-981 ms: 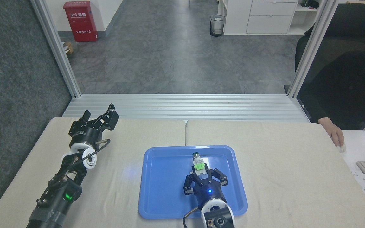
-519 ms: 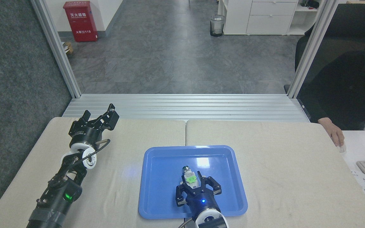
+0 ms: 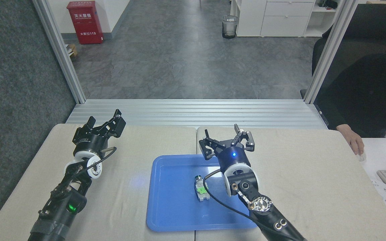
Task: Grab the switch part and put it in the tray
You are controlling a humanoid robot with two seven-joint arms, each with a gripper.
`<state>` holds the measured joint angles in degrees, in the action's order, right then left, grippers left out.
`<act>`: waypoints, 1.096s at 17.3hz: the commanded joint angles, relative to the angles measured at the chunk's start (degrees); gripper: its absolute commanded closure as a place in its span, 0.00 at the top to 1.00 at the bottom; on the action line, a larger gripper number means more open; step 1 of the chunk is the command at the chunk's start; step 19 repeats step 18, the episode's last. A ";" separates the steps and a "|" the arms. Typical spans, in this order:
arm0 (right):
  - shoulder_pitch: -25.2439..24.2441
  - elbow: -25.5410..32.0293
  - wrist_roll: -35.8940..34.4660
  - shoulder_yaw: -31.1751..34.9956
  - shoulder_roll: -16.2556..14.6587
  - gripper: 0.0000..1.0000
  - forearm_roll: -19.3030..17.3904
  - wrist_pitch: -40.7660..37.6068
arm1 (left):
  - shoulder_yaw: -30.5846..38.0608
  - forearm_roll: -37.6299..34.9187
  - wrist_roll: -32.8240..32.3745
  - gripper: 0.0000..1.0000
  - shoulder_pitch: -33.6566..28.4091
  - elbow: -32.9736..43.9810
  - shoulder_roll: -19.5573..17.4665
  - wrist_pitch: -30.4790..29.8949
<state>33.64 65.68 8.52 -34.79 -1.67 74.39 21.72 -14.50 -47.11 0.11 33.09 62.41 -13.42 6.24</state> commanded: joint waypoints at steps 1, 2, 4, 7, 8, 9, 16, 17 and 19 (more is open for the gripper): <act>10.66 -16.81 -6.49 12.29 -4.30 1.00 -0.21 -4.74 | 0.00 0.00 -0.02 1.00 0.04 -0.01 0.06 0.00; 10.48 -16.90 -6.94 12.29 -5.44 1.00 -0.30 -7.28 | 0.00 0.00 -0.02 1.00 0.04 -0.01 -0.03 0.00; 9.87 -16.90 -7.20 12.29 -8.17 1.00 -4.58 -12.64 | 0.00 0.00 -0.02 1.00 0.04 -0.01 -0.03 0.00; 9.69 -16.02 -6.94 13.25 -8.70 1.00 -13.81 -14.50 | 0.00 0.00 -0.02 1.00 -0.05 -0.01 -0.03 0.00; 9.43 -15.94 -7.12 13.34 -12.36 1.00 -14.53 -18.69 | 0.00 0.00 -0.02 1.00 0.04 -0.01 0.06 0.00; 9.08 -15.93 -7.12 13.25 -15.87 1.00 -14.80 -22.47 | 0.00 0.00 -0.02 1.00 -0.04 -0.01 -0.03 0.00; 3.46 -14.44 -8.43 17.36 -26.02 1.00 -14.80 -30.67 | 0.00 0.00 -0.02 1.00 0.04 -0.01 -0.03 0.00; 2.32 -14.44 -9.22 20.43 -26.10 1.00 -15.06 -32.77 | 0.00 0.00 -0.02 1.00 0.04 -0.01 -0.03 0.00; 2.05 -14.27 -9.66 23.94 -25.84 1.00 -15.15 -35.32 | 0.00 0.00 -0.02 1.00 -0.04 -0.01 0.06 0.00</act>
